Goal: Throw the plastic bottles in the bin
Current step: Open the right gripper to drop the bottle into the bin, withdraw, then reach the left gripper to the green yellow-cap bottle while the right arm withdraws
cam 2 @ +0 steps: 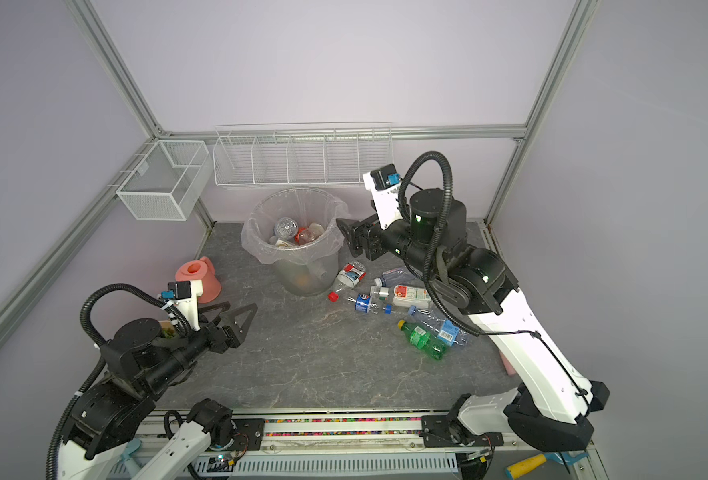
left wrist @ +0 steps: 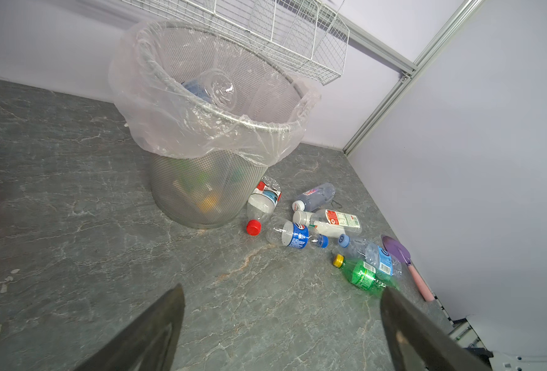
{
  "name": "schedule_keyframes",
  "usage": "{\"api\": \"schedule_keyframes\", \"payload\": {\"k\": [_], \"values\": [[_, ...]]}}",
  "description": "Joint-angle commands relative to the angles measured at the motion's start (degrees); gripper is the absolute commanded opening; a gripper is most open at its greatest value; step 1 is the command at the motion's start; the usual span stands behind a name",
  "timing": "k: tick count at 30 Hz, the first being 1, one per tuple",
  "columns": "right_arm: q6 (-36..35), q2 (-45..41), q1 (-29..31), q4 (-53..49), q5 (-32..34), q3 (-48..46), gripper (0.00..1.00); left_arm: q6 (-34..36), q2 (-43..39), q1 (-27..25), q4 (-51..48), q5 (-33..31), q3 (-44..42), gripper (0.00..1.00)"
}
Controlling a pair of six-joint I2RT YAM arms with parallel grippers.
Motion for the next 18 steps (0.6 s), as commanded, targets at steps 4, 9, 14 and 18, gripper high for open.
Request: {"api": "schedule_keyframes", "payload": {"k": [4,9,14,18], "values": [[0.2,-10.6,-0.1,-0.9,7.1,-13.3,0.88,0.0,4.3,-1.3,3.3,3.4,-0.4,0.95],[2.9,-16.9,-0.5,-3.0,10.4,-21.9,0.88,2.3,11.7,-13.7,5.0,-5.1,1.1,0.97],[6.8,-23.2,-0.7,-6.2,14.5,-26.9,0.88,5.1,27.1,-29.0,7.7,-12.8,6.3,0.99],[9.6,-27.6,-0.8,-8.8,18.7,-28.4,0.88,6.0,38.1,-35.4,14.0,-11.9,9.4,0.99]]}}
